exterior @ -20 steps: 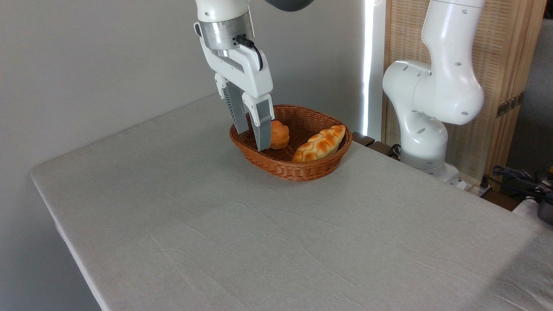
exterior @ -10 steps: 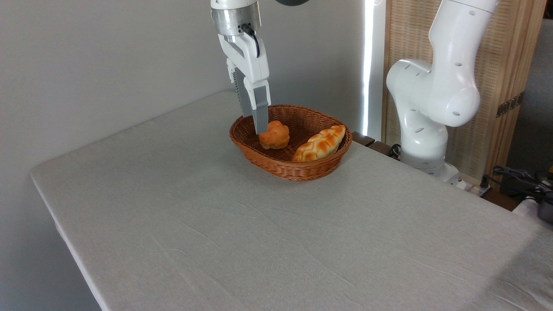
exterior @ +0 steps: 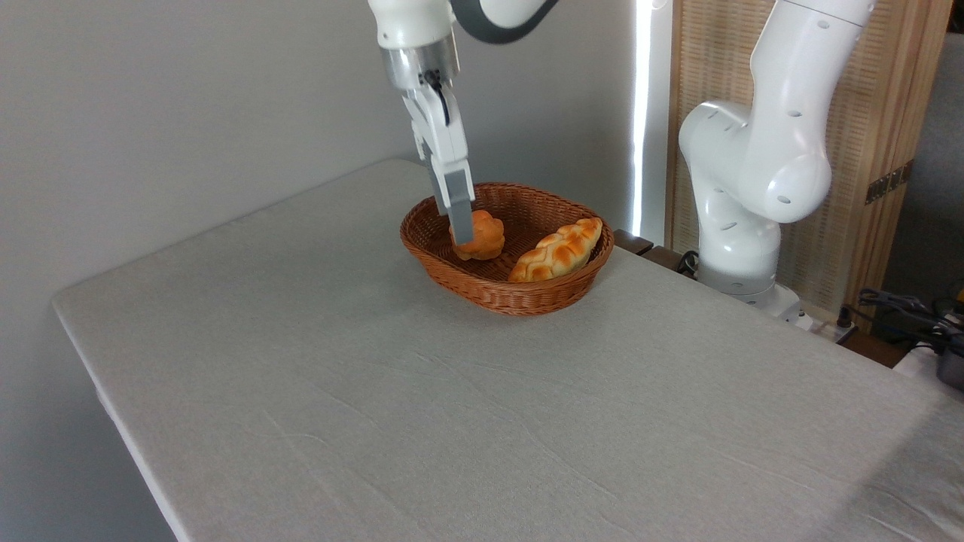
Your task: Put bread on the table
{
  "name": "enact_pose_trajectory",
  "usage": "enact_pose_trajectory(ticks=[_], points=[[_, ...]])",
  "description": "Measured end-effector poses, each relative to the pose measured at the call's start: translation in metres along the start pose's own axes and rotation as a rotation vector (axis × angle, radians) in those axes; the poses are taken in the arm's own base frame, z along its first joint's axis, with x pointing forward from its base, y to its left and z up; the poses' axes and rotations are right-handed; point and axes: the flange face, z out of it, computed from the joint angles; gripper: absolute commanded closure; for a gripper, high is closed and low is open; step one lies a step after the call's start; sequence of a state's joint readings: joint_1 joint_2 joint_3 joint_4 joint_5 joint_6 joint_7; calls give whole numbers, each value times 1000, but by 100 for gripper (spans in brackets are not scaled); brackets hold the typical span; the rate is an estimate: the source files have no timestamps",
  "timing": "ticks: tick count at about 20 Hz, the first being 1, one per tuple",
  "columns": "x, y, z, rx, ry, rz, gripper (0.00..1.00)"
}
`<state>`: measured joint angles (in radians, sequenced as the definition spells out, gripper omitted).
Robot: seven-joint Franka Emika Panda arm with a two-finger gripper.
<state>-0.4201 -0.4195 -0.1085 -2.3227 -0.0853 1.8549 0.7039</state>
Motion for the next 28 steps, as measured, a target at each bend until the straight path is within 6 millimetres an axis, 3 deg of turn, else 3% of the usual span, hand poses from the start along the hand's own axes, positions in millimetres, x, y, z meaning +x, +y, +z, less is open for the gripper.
enact_pose_trajectory(ticks=[3,7,12,17,28], points=[[13,12,19,-10,27,28,0],[30,22,25,-55,93,26,0],[36,27,25,-99,132,8,0],[41,37,42,-114,97,27,0],[40,36,63,-140,65,114,0]])
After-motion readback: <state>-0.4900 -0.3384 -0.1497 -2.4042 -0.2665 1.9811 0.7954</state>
